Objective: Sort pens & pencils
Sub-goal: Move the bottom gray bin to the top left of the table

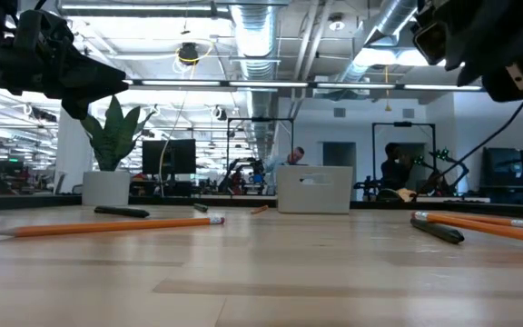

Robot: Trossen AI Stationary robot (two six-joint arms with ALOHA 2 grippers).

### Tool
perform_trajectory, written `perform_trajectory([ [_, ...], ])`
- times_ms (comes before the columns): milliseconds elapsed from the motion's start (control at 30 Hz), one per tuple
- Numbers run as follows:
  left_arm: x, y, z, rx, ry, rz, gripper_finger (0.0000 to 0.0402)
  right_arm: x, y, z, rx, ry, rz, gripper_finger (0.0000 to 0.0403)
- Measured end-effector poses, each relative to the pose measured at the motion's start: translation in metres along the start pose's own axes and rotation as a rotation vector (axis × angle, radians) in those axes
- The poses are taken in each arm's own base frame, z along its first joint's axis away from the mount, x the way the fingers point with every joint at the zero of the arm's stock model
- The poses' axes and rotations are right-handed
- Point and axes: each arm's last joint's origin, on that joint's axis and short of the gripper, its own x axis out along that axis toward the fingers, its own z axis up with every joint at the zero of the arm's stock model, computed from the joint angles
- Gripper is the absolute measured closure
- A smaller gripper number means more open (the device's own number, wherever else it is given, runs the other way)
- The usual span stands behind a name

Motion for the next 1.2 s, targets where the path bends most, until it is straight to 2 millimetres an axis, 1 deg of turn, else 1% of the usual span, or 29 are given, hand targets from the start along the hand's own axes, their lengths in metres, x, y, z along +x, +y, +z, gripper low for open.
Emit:
perform_trajectory([
  [133,0.000,0.000,0.000,0.000,0.000,0.000,0.0287,0.006,-0.001,-0.002,0.004,0.010,-0.025,0.0238],
  [267,0.000,0.000,0.000,0.000,0.000,0.000,0.0287,0.011,0.000,-0.003,-0.002,0.016,-0.041,0.0205],
  [433,0.000,0.000,0.000,-0.009,0.000,-0.002,0.0287,0.016,-0.001,-0.002,-0.026,0.018,-0.058,0.0183],
  [533,-0.001,-0.002,0.003,-0.094,0.006,-0.064,0.0287,0.016,-0.001,-0.002,-0.027,0.018,-0.057,0.0179],
  [600,-0.004,-0.006,0.016,-0.139,0.000,-0.155,0.0287,0.015,-0.001,-0.002,-0.029,0.018,-0.055,0.0179],
  [700,-0.011,-0.013,0.045,-0.169,-0.053,-0.292,0.0288,0.015,-0.001,-0.002,-0.030,0.018,-0.055,0.0179],
  [867,-0.022,-0.021,0.096,-0.073,-0.112,-0.363,0.0297,0.015,-0.001,-0.001,-0.028,0.015,-0.055,0.0179],
  [933,-0.024,-0.024,0.112,-0.036,-0.054,-0.352,0.0302,0.015,-0.001,0.000,-0.023,0.011,-0.055,0.0180],
  [1067,-0.019,-0.030,0.138,0.004,0.166,-0.330,0.0313,0.015,-0.002,0.003,-0.013,0.001,-0.056,0.0180],
  [1200,-0.007,-0.041,0.162,0.000,0.351,-0.416,0.0319,0.014,-0.002,0.006,-0.002,-0.008,-0.056,0.0179],
])
